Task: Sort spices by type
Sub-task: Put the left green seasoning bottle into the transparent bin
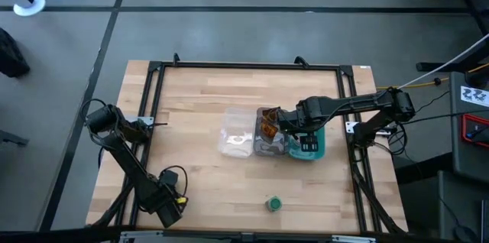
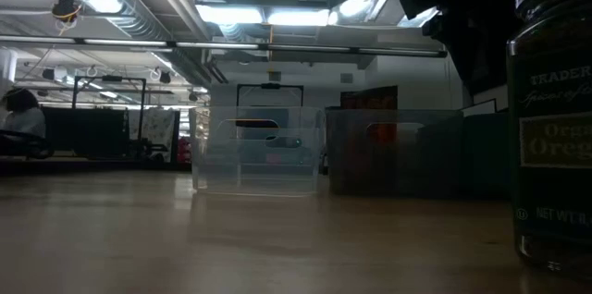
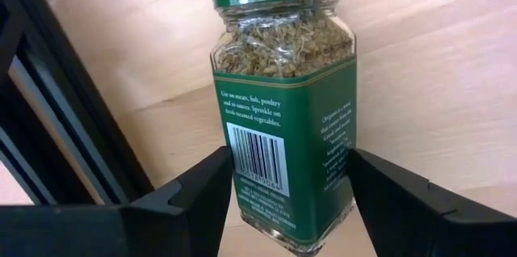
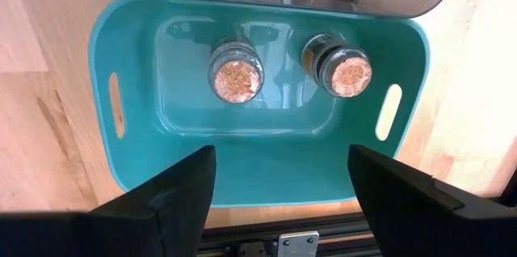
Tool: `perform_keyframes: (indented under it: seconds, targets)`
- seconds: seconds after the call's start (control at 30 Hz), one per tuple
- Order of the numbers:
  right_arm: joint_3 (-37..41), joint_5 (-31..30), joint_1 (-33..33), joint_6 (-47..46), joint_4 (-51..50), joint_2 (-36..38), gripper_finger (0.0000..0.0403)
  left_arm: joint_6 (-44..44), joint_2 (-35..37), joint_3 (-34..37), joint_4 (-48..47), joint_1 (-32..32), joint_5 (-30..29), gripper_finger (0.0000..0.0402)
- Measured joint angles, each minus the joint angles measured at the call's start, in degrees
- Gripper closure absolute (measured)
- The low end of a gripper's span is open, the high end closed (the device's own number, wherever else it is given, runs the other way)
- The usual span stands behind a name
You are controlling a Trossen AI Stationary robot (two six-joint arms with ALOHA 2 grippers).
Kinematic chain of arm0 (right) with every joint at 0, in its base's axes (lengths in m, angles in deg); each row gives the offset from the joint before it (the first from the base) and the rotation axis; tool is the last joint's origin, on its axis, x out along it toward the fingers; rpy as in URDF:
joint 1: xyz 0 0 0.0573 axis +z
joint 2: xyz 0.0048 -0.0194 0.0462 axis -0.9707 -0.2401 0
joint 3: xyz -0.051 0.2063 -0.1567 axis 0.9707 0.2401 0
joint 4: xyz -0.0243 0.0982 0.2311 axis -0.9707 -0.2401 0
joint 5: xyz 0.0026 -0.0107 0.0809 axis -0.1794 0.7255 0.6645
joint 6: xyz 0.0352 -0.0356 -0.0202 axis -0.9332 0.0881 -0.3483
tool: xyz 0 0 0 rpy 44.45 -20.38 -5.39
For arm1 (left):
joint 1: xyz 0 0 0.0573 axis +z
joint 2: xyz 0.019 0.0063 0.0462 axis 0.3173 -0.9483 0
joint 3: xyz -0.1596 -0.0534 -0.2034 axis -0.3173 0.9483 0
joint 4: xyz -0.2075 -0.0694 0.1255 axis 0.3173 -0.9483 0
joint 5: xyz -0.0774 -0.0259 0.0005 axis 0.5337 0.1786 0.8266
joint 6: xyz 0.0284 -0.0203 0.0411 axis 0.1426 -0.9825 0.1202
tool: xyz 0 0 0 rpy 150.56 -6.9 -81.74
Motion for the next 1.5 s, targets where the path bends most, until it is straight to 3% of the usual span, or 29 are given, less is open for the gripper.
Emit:
perform_keyframes:
  seconds: [0.27, 0.5, 0.7, 1.5]
  targets:
    - [0.00, 0.00, 0.00, 0.00, 0.02, 0.00, 0.0123, 8.09, 0.38, -2.17, 1.79, 1.63, 0.06, 0.0176]
    - [0.00, 0.01, 0.00, 0.00, -0.01, 0.00, 0.0123, 9.42, 0.59, -2.61, 2.45, 2.47, 0.22, 0.0176]
    - [0.00, 0.00, 0.00, -0.02, 0.10, 0.00, 0.0123, 10.92, 0.59, -2.74, 2.56, 2.52, -4.29, 0.0176]
    - [0.00, 0.11, 0.00, -0.01, 0.08, 0.00, 0.0123, 11.13, 1.62, -2.51, 1.75, 8.02, -3.69, 0.0176]
